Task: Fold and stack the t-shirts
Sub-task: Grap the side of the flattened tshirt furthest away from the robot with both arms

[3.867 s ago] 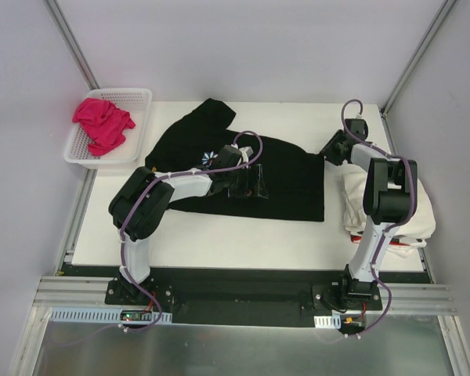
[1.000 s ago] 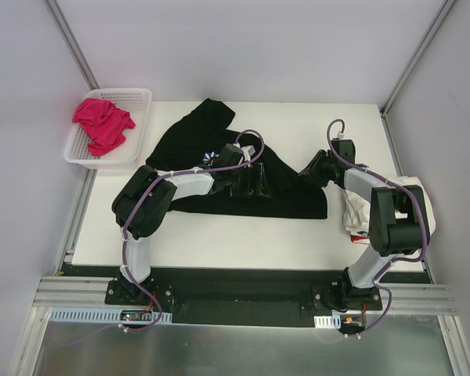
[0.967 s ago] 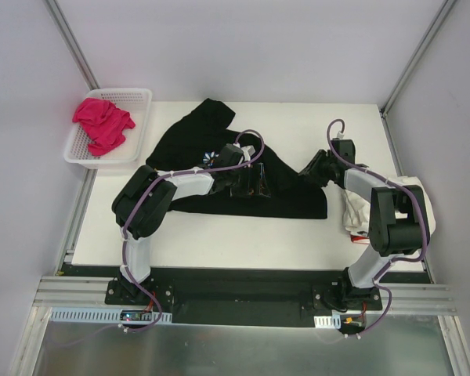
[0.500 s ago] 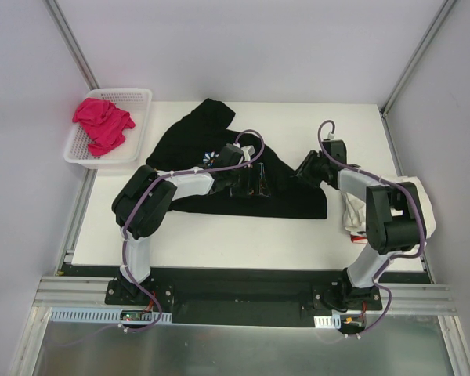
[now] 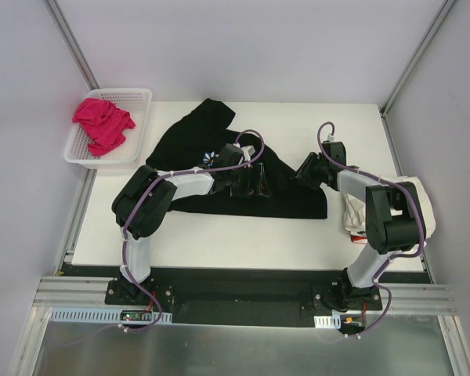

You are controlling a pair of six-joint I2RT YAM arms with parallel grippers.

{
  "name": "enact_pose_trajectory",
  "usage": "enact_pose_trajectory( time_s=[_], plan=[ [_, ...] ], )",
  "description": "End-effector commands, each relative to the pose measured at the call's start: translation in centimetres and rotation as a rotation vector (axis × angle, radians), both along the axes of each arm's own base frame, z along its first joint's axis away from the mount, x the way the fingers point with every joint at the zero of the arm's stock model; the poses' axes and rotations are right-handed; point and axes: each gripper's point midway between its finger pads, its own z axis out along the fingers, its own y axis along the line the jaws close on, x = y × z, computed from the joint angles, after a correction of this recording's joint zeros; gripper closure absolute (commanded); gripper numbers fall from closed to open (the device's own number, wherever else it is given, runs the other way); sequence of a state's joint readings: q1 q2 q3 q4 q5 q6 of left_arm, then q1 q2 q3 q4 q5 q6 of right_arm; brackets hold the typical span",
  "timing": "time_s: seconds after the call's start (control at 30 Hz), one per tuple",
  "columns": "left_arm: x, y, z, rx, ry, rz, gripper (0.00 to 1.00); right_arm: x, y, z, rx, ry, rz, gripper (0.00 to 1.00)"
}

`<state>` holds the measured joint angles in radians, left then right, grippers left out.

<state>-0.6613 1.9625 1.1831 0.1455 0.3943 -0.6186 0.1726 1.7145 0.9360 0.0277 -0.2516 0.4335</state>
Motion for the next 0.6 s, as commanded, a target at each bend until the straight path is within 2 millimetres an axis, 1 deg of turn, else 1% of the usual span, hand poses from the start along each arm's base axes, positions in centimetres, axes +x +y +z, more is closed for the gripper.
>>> enact_pose_trajectory(
  time_s=[0.0, 0.17, 0.27, 0.37, 0.43, 0.47, 0.53, 0.57],
  plan=[
    [-2.8, 1.7, -4.6, 0.12, 0.117, -0.019, 0.16, 0.2, 0.3, -0.1, 0.014, -0.014, 0.008, 0.62],
    [-2.8, 1.7, -4.6, 0.119, 0.114, -0.021, 0.16, 0.2, 0.4, -0.9, 0.023, 0.003, 0.006, 0.62],
    [-2.6, 1.7, -4.6, 0.12, 0.112, -0.017, 0.16, 0.3, 0.6, -1.1, 0.026, 0.005, 0.006, 0.65],
    [-2.5, 1.7, -4.5, 0.119, 0.111, -0.015, 0.16, 0.5, 0.5, -1.3, 0.024, 0.004, -0.001, 0.71],
    [-2.5, 1.7, -4.5, 0.121, 0.109, -0.016, 0.16, 0.6, 0.6, -1.3, 0.028, 0.004, -0.002, 0.73],
    [-2.5, 1.7, -4.5, 0.122, 0.109, -0.017, 0.16, 0.7, 0.5, -1.3, 0.024, 0.001, -0.004, 0.77],
    [-2.6, 1.7, -4.6, 0.124, 0.111, -0.019, 0.16, 0.9, 0.5, -1.5, 0.02, 0.005, -0.006, 0.81],
    [-2.6, 1.7, -4.6, 0.124, 0.111, -0.019, 0.16, 1.0, 0.5, -1.5, 0.022, 0.004, -0.007, 0.85]
  ],
)
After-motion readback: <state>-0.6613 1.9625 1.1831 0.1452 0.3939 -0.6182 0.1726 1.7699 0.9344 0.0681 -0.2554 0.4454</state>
